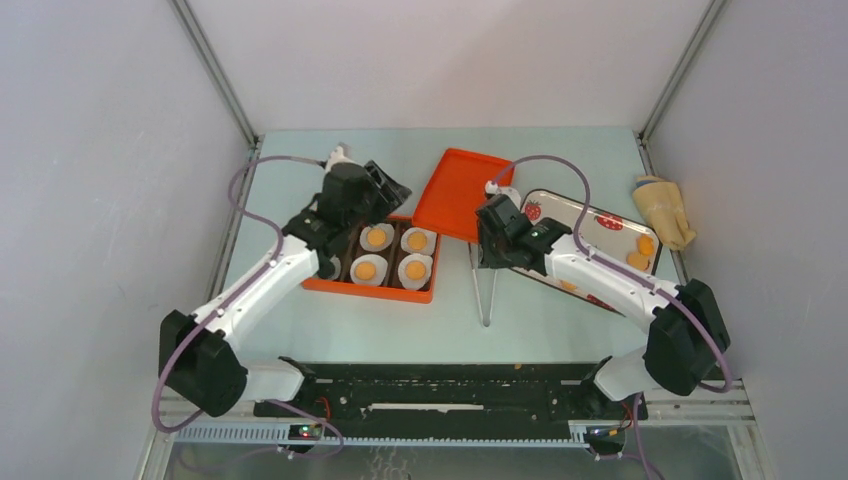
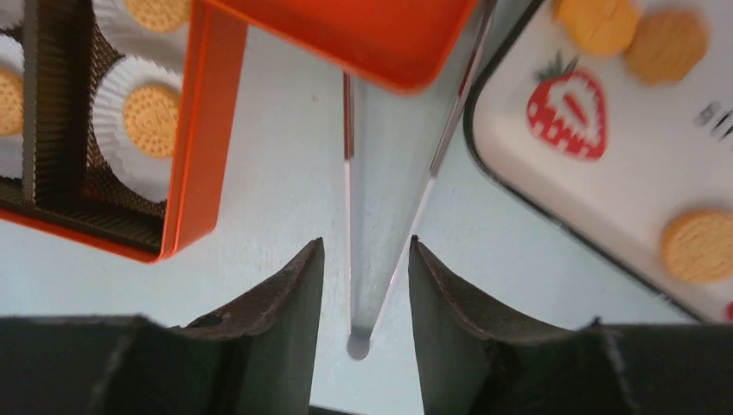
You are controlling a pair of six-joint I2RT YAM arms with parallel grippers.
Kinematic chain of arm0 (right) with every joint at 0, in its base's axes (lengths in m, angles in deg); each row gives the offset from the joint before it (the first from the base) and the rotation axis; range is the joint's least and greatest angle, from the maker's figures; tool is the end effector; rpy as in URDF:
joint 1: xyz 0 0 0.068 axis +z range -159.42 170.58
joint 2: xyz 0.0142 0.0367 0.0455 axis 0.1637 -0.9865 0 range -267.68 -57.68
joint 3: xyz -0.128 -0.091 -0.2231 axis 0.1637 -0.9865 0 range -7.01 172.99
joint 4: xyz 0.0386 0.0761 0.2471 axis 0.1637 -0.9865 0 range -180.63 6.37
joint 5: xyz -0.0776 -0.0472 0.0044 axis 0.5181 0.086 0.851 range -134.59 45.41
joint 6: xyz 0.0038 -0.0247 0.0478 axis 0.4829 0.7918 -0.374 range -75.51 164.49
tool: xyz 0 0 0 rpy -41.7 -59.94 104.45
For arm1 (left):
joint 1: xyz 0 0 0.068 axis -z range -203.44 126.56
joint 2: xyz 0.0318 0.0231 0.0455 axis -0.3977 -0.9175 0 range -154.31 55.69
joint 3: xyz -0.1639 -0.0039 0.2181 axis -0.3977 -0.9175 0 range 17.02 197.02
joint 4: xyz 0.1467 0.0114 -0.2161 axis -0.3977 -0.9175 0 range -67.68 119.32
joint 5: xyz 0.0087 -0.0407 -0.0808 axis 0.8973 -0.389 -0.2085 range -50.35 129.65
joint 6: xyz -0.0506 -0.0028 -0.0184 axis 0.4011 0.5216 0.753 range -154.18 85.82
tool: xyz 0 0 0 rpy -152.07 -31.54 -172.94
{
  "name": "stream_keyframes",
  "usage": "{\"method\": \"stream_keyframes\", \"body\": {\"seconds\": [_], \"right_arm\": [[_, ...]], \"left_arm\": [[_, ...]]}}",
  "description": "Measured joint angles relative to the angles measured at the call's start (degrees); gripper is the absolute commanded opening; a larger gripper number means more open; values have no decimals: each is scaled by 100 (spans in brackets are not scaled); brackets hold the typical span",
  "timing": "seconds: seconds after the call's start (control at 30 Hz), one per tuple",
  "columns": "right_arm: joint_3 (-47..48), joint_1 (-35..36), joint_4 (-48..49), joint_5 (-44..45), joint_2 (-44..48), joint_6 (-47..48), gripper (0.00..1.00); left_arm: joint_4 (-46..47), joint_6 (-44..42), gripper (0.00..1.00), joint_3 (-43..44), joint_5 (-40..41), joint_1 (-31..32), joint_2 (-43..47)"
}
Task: Pack the cookies
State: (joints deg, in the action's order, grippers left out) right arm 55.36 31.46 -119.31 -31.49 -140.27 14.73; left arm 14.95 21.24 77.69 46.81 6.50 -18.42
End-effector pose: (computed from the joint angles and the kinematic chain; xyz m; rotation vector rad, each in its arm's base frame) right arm 0.2303 0.1886 0.2569 -0.1561 2.5170 0.2107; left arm 0.2593 -0.1441 0.3178 -0.5525 2.0762 -0.7789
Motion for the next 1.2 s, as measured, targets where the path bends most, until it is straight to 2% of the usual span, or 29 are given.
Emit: {"method": "stream_keyframes", "body": {"seconds": [0.17,0.33,0.5,0.77,1.2], "right_arm": [[949,127,-7,570,-481,756,51],[1781,577,42,1633,-1331,1602,55],[2061,835,101,2398,-2312,2326,58],[2267,911,151,3416,-3285,3226,58],[2868,522,898,3587,-4122,4083,54]], "left_arm": [[-251,-168,68,610,-496,-767,-271],[-243,-326,68,1226,-1508,-1412,-1200],[-291,-461,68,1340,-2076,-1506,-1860],[-267,-643,67,1340,-2277,-1508,-1899],[-83,-656,67,1316,-2409,-1659,-1873]]}}
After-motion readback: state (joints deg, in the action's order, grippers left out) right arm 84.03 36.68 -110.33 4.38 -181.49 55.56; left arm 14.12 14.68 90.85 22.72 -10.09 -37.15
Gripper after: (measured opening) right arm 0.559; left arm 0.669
